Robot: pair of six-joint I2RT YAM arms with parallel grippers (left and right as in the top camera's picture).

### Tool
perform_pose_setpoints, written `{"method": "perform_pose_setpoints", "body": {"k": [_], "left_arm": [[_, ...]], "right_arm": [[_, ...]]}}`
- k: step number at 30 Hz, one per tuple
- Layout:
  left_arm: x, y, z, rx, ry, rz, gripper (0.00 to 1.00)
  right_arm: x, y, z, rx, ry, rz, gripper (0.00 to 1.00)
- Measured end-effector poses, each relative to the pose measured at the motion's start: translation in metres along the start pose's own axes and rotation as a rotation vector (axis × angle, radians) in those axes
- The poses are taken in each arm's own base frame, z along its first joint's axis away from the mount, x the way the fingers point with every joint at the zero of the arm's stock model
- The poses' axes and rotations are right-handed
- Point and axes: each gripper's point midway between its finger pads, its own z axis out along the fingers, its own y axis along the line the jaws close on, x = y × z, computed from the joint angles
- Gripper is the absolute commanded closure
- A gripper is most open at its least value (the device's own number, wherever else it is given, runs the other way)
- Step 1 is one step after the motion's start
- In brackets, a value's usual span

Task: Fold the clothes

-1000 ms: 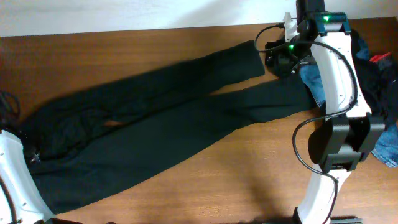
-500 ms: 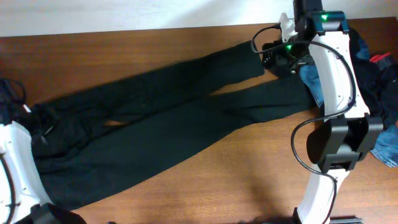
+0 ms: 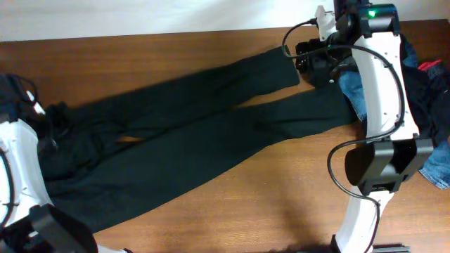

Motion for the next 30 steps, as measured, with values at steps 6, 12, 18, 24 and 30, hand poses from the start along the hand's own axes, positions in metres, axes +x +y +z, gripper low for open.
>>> {"method": "perform_pose_setpoints", "body": {"k": [6,12,18,24,30], "left_arm": [[-0.024,-0.026,-0.011,0.068,-0.073,0.041,0.07],[-0.017,-0.065,0.011,0.103,-0.049,0.126,0.05],[-0.006,-0.096,0.013,0.115,-0.054,0.202,0.04],[0.003,-0.113,0.013,0.119,-0.051,0.248,0.03],[0.011,-0.126,0.012,0.127,-0.049,0.283,0.02]], "right_arm": [[-0.009,0.001,0.001,0.009,-0.032,-0.016,0.01],[-0.036,-0.005,0.024,0.020,-0.106,-0.024,0.01],[-0.063,-0.011,0.065,0.023,-0.170,-0.035,0.01],[-0.089,-0.012,0.095,0.002,-0.251,-0.047,0.01],[-0.094,-0.009,0.132,-0.042,-0.255,-0.052,0.01]]}}
